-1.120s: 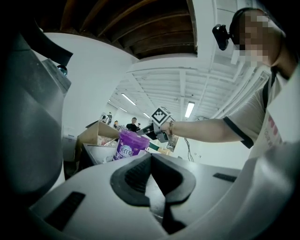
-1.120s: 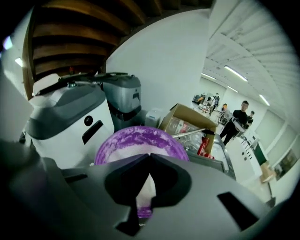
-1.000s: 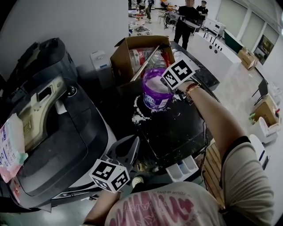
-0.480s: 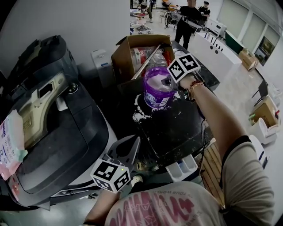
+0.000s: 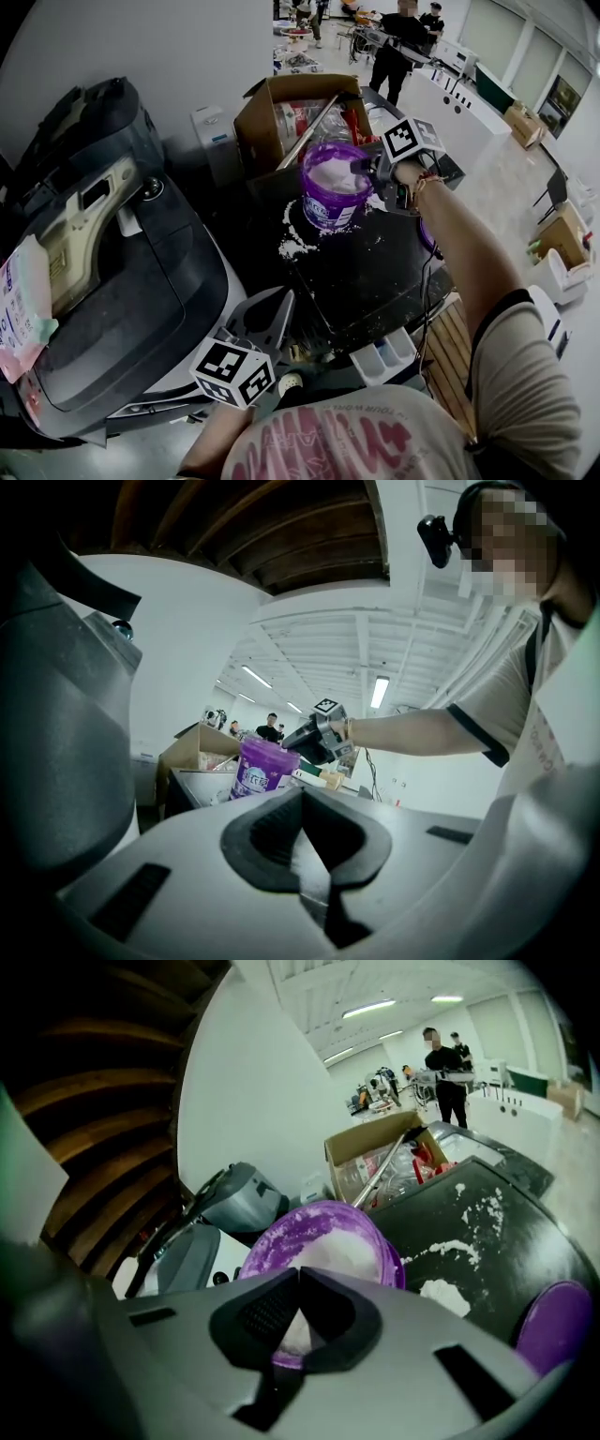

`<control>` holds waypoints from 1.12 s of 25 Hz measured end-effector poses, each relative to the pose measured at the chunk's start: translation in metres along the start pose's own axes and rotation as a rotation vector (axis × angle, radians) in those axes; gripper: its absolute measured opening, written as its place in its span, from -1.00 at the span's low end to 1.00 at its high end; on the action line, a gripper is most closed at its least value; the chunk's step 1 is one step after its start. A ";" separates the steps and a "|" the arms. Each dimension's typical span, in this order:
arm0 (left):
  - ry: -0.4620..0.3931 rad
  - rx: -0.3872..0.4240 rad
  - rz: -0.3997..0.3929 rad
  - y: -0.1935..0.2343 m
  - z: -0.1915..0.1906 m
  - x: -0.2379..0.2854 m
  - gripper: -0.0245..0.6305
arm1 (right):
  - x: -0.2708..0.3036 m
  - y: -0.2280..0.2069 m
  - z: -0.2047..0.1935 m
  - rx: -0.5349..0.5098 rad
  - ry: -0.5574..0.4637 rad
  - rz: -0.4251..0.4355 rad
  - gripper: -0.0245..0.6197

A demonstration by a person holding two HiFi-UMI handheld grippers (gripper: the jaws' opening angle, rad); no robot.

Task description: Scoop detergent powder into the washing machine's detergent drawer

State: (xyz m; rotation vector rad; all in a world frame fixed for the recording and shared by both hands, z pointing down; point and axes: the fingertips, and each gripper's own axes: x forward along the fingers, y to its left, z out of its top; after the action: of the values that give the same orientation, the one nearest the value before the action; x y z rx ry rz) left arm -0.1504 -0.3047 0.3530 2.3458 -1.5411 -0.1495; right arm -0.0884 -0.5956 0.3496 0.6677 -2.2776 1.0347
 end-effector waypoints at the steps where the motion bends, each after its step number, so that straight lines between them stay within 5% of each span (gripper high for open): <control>1: 0.000 0.002 0.000 0.000 0.000 0.000 -0.93 | -0.002 -0.001 0.002 0.036 -0.025 0.021 -0.93; 5: 0.002 0.006 0.002 -0.001 0.001 0.001 -0.93 | -0.005 -0.002 0.007 0.146 -0.102 0.107 -0.93; 28: -0.054 -0.035 -0.019 -0.036 0.008 0.012 -0.93 | -0.089 -0.004 0.008 0.359 -0.386 0.289 -0.93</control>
State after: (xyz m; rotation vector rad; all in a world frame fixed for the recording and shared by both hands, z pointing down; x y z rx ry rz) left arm -0.1156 -0.3046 0.3346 2.3479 -1.5292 -0.2447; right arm -0.0227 -0.5855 0.2893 0.7473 -2.5984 1.5961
